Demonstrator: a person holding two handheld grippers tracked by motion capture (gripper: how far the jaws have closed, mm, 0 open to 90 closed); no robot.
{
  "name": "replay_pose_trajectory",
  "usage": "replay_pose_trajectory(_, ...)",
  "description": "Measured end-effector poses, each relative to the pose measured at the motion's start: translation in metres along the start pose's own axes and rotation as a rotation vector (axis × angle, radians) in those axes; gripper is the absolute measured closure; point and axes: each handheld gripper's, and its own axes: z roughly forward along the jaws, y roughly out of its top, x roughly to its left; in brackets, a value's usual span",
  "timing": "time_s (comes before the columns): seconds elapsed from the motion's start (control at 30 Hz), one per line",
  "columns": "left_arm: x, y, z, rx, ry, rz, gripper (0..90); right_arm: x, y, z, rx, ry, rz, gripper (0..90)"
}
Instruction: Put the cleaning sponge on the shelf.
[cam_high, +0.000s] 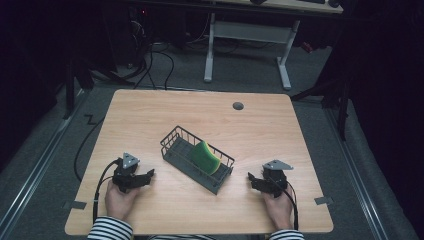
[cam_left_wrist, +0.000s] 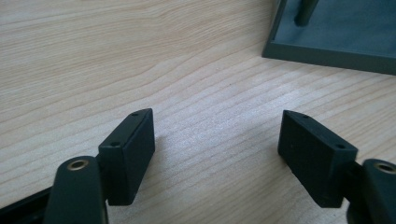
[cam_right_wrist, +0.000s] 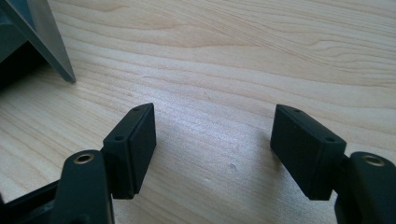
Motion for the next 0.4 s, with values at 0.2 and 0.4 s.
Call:
replay_pose_trajectory(0.2,-0.0003,-0.0001,0.0000,-0.002,-0.001,0.001,29.5,0.0001,0.0000,0.0000,0.000,-0.001,0.001,31.1)
replay_pose_trajectory(0.4,-0.0004,-0.0001,0.0000,-0.003,-0.002,0.001,29.7,0.0001,0.0000,0.0000,0.000,-0.001,0.001,31.1)
